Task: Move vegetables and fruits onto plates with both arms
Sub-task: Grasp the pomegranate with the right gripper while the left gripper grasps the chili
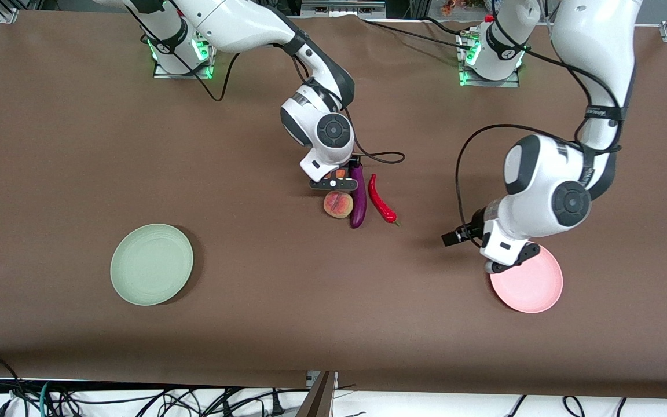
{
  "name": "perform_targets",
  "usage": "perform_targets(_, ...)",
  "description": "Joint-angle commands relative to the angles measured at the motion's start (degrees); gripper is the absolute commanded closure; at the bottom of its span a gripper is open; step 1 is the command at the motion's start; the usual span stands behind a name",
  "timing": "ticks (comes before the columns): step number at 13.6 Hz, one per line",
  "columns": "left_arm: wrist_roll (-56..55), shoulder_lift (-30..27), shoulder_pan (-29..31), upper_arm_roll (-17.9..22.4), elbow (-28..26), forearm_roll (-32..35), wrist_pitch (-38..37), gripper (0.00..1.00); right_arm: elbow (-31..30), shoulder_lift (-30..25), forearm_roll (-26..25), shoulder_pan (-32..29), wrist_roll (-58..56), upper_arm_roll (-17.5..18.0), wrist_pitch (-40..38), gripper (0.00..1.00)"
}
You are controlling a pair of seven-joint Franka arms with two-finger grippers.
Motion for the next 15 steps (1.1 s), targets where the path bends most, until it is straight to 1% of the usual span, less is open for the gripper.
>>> perform_targets(1, -8.79, 2.43, -3.31, 0.59, 0.95, -1.22, 2.66, 0.00, 0.10, -4.27, 0.84, -1.32, -2.52, -0.52, -5.23, 0.92)
perform_targets(2, -11.09, 3.14, -4.28, 0.59, 0.95, -1.13, 2.76, 0.00, 0.27, -6.03, 0.93, -3.15, -4.79, -0.52, -8.48, 0.92)
perform_targets(4, -12.25, 4.46, -5.78, 0.59, 0.86, -1.13, 2.85, 0.00, 0.36, -9.20, 0.93, -7.89, -11.90, -0.61, -15.34, 0.92)
perform_targets(6, -12.78, 6.04, -7.97, 0.59, 0.86, -1.30, 3.11, 0.00, 0.80, -10.62, 0.84, -14.91, -21.46, -0.87, -20.88, 0.92)
perform_targets(7, -13.21, 7.09, -9.54, 0.59, 0.51, -1.22, 3.90, 0.00, 1.15, -10.71, 0.76, -19.04, -26.91, -0.87, -22.73, 0.92)
perform_targets(9, -15.14, 8.06, -12.45, 0.59, -1.41, -1.30, 6.70, 0.00, 1.15, -10.53, -0.29, -27.22, -36.33, -0.96, -22.84, 0.92)
perform_targets(10, -15.50, 8.07, -12.98, 0.59, -2.56, -1.30, 7.85, 0.00, 1.15, -10.10, -2.39, -29.95, -40.46, -1.05, -22.41, 0.92)
perform_targets(11, -15.59, 8.24, -13.94, 0.50, -3.00, -1.30, 9.16, 0.06, 1.15, -9.83, -6.67, -32.33, -43.02, -1.05, -21.44, 0.92)
perform_targets(12, -16.11, 9.29, -15.26, 0.50, -3.18, -1.30, 10.57, 0.19, 1.15, -9.13, -9.76, -34.96, -44.01, -1.05, -19.43, 0.91)
perform_targets(13, -17.95, 9.82, -16.40, 0.50, -3.36, -1.30, 11.89, 0.34, 1.15, -8.43, -10.92, -37.16, -44.54, -1.05, -17.15, 0.91)
perform_targets(14, -18.40, 10.52, -17.20, 0.50, -3.71, -1.04, 12.86, 0.46, 1.15, -7.81, -11.11, -38.93, -46.54, -1.05, -14.87, 0.91)
perform_targets(15, -18.06, 11.14, -18.25, 0.59, -3.97, -0.52, 13.56, 0.64, 1.15, -6.85, -11.02, -41.03, -48.57, -1.05, -12.15, 0.91)
